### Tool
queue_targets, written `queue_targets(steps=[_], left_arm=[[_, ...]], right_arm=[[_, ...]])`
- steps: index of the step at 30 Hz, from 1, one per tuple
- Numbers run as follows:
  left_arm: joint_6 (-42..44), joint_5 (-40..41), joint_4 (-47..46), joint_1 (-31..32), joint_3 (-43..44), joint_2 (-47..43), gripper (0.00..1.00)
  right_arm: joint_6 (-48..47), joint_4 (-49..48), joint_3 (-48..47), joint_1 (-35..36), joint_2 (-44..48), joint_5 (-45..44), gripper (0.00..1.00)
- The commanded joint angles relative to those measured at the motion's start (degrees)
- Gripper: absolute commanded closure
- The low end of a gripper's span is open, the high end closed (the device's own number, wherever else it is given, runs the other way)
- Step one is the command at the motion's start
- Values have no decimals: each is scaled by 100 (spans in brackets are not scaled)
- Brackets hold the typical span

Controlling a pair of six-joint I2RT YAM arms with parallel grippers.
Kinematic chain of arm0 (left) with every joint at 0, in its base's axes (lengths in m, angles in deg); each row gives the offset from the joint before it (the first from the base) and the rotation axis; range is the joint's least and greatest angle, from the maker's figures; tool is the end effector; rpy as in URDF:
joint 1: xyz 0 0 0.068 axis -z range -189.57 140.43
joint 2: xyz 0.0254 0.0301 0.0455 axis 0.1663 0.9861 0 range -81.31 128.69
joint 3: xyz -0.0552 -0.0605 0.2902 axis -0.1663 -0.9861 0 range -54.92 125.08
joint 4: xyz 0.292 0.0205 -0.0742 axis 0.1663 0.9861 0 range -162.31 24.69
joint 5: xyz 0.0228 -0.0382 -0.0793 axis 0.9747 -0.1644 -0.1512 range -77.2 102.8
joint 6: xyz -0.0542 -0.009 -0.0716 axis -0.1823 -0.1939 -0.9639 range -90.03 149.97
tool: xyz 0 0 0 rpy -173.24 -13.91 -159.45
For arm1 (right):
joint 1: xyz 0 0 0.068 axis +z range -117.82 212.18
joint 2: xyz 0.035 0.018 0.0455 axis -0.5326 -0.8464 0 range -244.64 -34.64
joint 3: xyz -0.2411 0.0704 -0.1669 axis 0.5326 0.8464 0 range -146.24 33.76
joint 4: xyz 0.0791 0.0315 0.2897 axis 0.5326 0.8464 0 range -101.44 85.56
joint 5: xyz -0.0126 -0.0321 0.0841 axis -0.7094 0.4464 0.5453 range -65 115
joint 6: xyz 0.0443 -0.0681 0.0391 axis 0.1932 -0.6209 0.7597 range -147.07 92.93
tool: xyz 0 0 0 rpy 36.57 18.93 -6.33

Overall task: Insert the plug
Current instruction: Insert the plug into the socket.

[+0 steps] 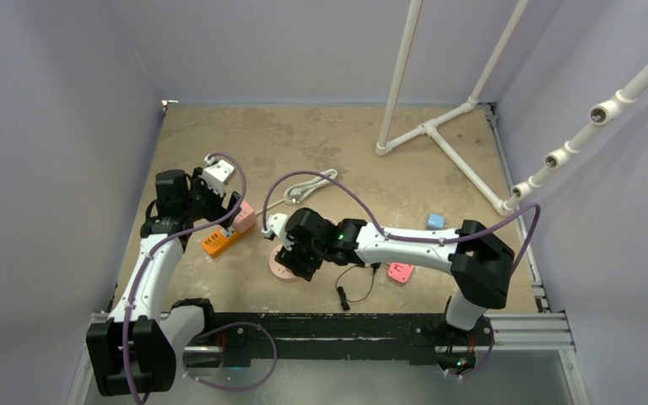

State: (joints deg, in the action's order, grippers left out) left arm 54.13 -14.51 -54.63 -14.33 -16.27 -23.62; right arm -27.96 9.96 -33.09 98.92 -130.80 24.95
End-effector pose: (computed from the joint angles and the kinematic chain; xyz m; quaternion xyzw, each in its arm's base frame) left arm 0.2737 -0.0144 0.2373 0.2507 0.8383 -0.0956 0.4746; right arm 0.1698 0.3947 0.1972 -0.5240 0.7826 0.1823 0.2824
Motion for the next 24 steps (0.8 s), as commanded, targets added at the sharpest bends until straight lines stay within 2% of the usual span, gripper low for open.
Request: queue_targets(steps=[1,24], left_arm=[[119,-143,-46,-20,35,-82,22],[102,-187,66,-23,152,-108,25]], right_arm=[[-70,-250,-180,15,53,68,100],[-79,-30,-190,14,-144,258,100]])
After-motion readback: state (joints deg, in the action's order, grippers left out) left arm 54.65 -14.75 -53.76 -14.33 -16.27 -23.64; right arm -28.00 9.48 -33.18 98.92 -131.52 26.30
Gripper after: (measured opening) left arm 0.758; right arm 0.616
